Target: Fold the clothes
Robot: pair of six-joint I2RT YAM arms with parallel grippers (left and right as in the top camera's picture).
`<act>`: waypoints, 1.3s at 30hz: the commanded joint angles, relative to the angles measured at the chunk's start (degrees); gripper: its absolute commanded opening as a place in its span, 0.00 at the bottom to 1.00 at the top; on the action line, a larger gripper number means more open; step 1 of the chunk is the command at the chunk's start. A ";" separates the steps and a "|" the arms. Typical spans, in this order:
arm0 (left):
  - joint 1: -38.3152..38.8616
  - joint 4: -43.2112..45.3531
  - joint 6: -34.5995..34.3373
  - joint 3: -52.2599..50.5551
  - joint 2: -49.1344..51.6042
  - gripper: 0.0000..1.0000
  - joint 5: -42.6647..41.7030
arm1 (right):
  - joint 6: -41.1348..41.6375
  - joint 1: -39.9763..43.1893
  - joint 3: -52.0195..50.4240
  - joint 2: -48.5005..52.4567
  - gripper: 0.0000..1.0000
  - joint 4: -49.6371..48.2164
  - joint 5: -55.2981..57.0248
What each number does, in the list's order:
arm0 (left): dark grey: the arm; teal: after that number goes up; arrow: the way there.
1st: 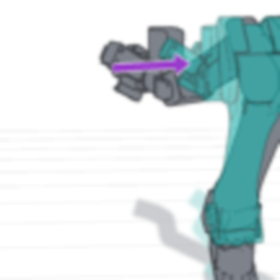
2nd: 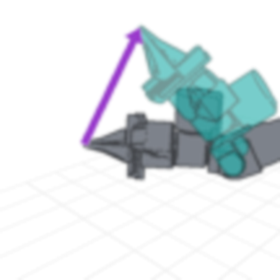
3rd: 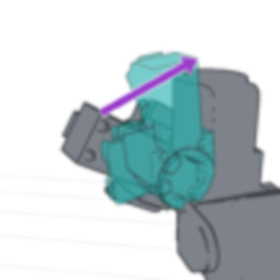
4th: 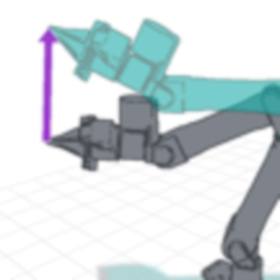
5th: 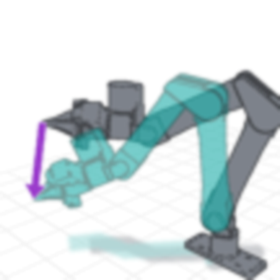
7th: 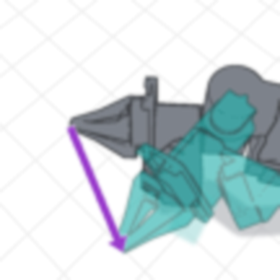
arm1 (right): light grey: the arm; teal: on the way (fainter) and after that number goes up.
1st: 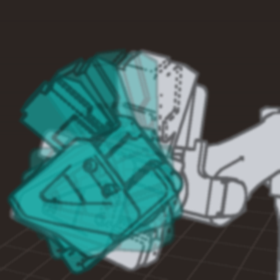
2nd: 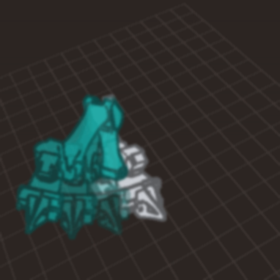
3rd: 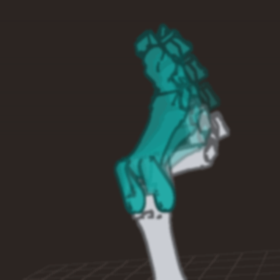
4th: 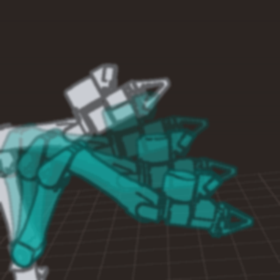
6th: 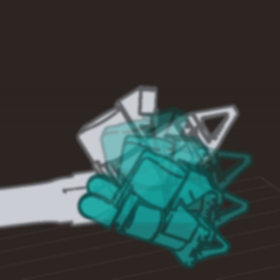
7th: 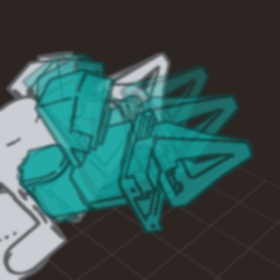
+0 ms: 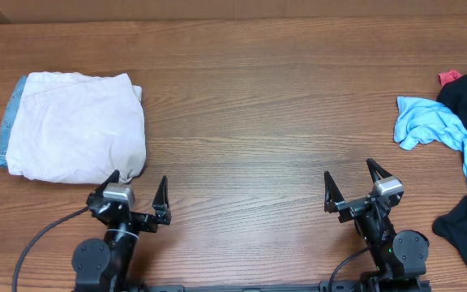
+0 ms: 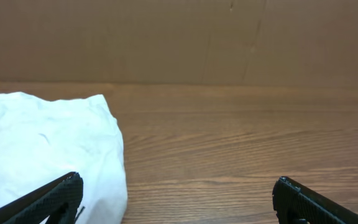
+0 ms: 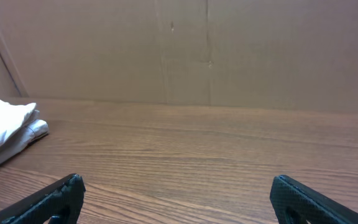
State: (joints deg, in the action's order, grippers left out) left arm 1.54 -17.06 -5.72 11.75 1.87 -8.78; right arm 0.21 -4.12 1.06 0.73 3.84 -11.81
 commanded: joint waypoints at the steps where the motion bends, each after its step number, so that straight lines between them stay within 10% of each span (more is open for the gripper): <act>1: 0.42 2.84 1.03 -3.37 -1.66 1.00 0.87 | -0.04 0.24 -0.61 -0.55 1.00 -0.46 -0.28; 39: 0.42 13.53 1.03 -11.47 -1.62 1.00 0.31 | -0.04 0.24 -0.61 -0.55 1.00 -0.46 -0.28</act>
State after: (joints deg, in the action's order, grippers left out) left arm 1.54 -3.79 -5.56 0.73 0.91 -8.56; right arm 0.21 -4.12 1.06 0.73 3.84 -11.81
